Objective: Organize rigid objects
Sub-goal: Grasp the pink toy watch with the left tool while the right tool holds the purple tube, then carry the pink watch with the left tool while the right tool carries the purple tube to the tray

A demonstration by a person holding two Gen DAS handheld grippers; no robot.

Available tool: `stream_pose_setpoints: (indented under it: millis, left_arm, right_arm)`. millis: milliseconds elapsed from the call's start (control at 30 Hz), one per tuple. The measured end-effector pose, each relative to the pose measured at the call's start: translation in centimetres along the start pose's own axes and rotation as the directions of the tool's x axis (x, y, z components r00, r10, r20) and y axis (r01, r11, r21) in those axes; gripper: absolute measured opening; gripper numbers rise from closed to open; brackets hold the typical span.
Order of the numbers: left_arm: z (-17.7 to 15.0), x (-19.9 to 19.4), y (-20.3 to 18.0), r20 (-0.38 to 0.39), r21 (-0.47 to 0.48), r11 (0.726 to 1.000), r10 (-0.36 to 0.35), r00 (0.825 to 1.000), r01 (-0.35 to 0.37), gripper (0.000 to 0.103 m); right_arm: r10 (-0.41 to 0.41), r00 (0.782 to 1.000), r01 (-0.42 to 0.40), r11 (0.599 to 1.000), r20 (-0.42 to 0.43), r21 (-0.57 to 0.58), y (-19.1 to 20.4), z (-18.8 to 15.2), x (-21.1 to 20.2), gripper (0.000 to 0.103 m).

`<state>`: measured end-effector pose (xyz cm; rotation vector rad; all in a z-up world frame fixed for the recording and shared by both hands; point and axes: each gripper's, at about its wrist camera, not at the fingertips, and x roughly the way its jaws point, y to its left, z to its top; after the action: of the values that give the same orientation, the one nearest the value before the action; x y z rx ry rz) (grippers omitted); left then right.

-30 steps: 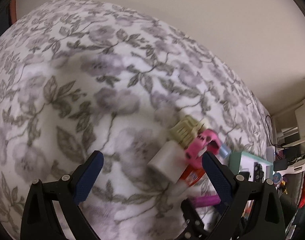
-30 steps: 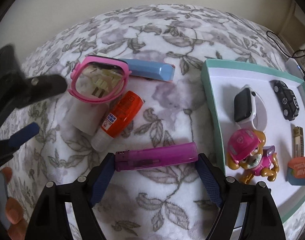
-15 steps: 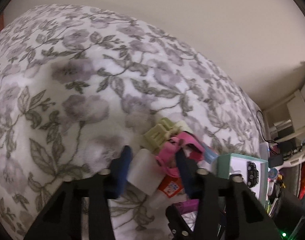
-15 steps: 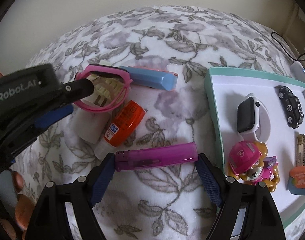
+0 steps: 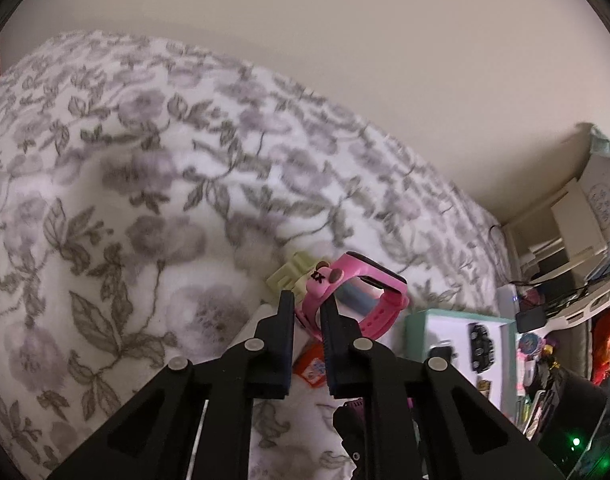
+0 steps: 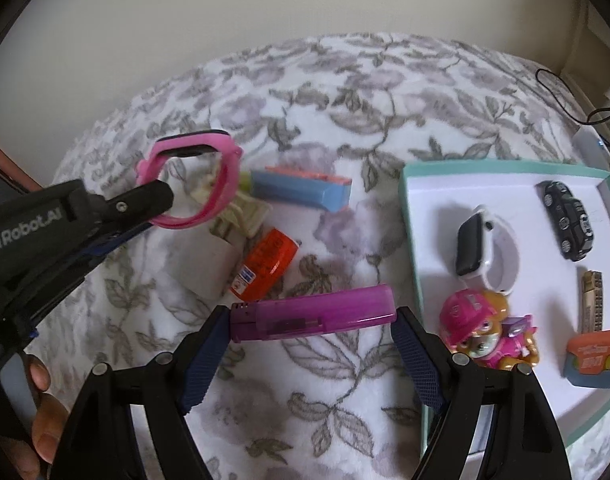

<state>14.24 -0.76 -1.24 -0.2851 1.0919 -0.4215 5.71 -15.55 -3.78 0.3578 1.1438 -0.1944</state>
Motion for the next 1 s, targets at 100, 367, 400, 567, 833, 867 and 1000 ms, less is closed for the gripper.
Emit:
stream_pose_setpoints:
  millis: [100, 367, 400, 567, 833, 867, 1000]
  left_arm:
    - [0.3, -1.8, -1.0, 0.041, 0.014, 1.0, -0.011, 0.999, 0.01, 0.013]
    - [0.3, -4.7, -3.6, 0.098, 0.047, 0.998, -0.04, 0.994, 0.036, 0.013]
    - [0.2, -4.7, -3.9, 0.099, 0.053, 0.998, -0.039, 0.994, 0.034, 0.013]
    - [-0.5, -4.5, -5.5, 0.085, 0.079, 0.996, -0.038, 0.996, 0.031, 0.013]
    - [-2.2, -2.6, -9.1, 0.029, 0.118, 0.992, -0.044, 0.999, 0.04, 0.013]
    - [-2.4, -2.4, -9.4, 0.022, 0.12, 0.992, -0.043, 0.999, 0.04, 0.013]
    - [-3.4, -1.0, -11.2, -0.017, 0.139, 0.989, -0.039, 0.999, 0.041, 0.013]
  right_arm:
    - [0.009, 0.999, -0.009, 1.0, 0.03, 0.011, -0.5, 0.1, -1.7, 0.083]
    - [0.0, 0.995, -0.004, 0.999, 0.096, 0.047, -2.5, 0.7, -5.5, 0.083]
    - [-0.013, 0.995, 0.008, 0.999, 0.1, 0.048, -2.9, 0.8, -5.8, 0.083]
    - [-0.072, 0.992, 0.067, 0.997, 0.107, 0.05, -5.3, 1.4, -6.5, 0.083]
    - [-0.178, 0.978, 0.169, 0.982, 0.108, 0.081, -10.5, 2.1, -7.7, 0.083]
    - [-0.195, 0.975, 0.186, 0.979, 0.104, 0.088, -11.2, 2.1, -7.8, 0.083]
    - [-0.252, 0.963, 0.242, 0.964, 0.091, 0.11, -14.2, 2.2, -8.2, 0.083]
